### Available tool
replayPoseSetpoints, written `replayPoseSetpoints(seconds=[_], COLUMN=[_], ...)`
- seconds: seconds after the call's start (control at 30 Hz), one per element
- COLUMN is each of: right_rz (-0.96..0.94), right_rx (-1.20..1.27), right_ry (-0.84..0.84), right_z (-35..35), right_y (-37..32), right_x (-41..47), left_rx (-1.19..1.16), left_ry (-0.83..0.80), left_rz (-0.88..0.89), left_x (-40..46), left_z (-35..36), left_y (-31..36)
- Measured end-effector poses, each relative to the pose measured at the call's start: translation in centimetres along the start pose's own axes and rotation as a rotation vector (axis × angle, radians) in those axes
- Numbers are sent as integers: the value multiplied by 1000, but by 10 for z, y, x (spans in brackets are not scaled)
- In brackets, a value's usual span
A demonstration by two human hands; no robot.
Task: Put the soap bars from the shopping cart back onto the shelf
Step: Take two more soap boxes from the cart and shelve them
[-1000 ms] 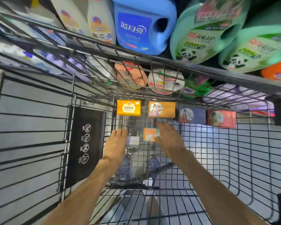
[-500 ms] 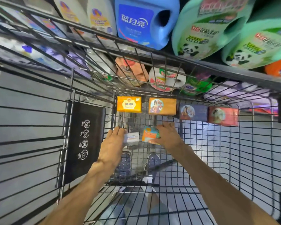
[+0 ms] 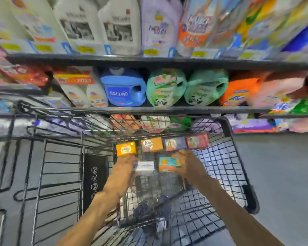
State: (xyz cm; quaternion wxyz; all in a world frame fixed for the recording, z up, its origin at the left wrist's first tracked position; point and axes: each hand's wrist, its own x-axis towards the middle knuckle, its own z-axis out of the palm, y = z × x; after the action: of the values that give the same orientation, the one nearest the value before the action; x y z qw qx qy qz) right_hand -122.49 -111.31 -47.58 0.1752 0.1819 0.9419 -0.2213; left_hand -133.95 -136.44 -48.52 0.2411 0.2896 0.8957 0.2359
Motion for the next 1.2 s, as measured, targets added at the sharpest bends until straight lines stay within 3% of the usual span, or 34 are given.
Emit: replayPoseSetpoints(seconds=[0.23, 0.3, 0.37, 0.5, 0.57, 0.73, 1.2], right_rz=[94, 85, 111, 192, 215, 282, 431], right_rx=[123, 119, 127, 181, 182, 161, 124], right_ry=[196, 284, 342, 506, 579, 724, 860], right_z=[-144, -176, -209, -260, -286, -335, -420], right_y=[1, 12, 22, 59, 82, 150, 341], right_x=[-125, -162, -201, -282, -323, -416, -589], left_rx=[-47, -140, -27, -29, 15, 35, -19], left_ry=[117, 23, -15, -24, -112, -92, -103], left_rz=[338, 466, 606, 747, 870, 1042, 1212], left_x=[-10, -9, -17, -36, -39, -56, -72], left_z=[-87, -101, -125, -145, -149, -124, -9], left_y=[132, 171, 224, 328, 376, 497, 775])
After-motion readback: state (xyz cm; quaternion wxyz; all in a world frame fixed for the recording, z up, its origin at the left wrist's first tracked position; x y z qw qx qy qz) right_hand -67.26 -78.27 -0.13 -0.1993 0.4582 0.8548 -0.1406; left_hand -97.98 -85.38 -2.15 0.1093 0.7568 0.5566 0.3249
